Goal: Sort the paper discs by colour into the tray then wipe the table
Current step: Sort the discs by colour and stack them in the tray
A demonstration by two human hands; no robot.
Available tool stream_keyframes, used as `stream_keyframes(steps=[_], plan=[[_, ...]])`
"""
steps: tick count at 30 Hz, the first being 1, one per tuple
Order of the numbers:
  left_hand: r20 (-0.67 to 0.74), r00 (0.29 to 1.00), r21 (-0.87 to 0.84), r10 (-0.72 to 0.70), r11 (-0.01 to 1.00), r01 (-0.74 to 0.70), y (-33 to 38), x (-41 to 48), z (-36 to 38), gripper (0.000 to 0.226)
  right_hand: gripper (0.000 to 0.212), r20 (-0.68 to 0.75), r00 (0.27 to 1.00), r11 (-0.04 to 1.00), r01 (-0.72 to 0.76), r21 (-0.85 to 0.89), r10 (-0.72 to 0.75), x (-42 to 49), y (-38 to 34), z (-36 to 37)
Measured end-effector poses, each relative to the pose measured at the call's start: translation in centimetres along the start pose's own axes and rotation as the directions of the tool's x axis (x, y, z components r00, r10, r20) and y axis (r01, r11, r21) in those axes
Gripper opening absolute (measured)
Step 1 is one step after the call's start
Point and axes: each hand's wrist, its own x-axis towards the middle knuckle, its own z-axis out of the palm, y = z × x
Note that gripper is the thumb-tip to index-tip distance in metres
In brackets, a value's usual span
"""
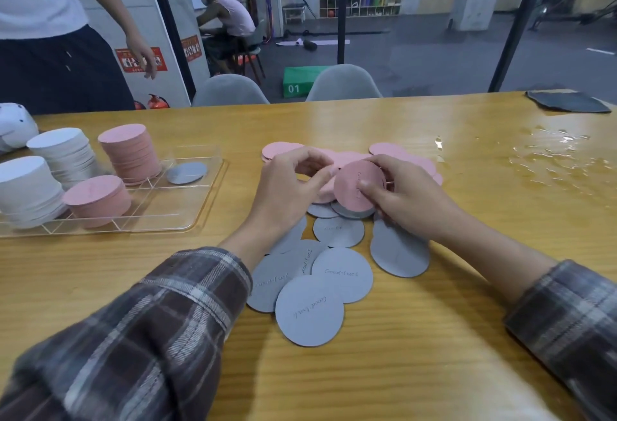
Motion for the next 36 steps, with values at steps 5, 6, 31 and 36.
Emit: stream_keyframes(steps=[5,6,31,36], plan=[[0.202,0.972,0.406,-0.116,0.914,0.025,-2.6,0.2,-0.3,0.036,0.019,-0.069,0.998,0.999,-0.017,-0.049,0.014,0.1,0.3,-0.5],[0.232,0.963,0.431,-0.135,0.902,0.022,-2.5,0.2,-0.4,0.04,0.017,-0.067,0.998,0.998,-0.016,-0.066,0.012,0.1,0.4,-0.5],[0.125,0.963,-0.205,-0.237,0.944,0.259,0.6,-0.2,0.6,0.018,0.021,0.058,0.994,0.974,-0.107,0.199,0.098,-0.2,-0.5,0.0],[0.103,0.973,-0.154,-0.205,0.963,0.219,0.9,-0.4,0.5,0.015,0.02,0.053,0.998,0.997,-0.022,0.077,0.018,-0.5,-0.5,-0.1]])
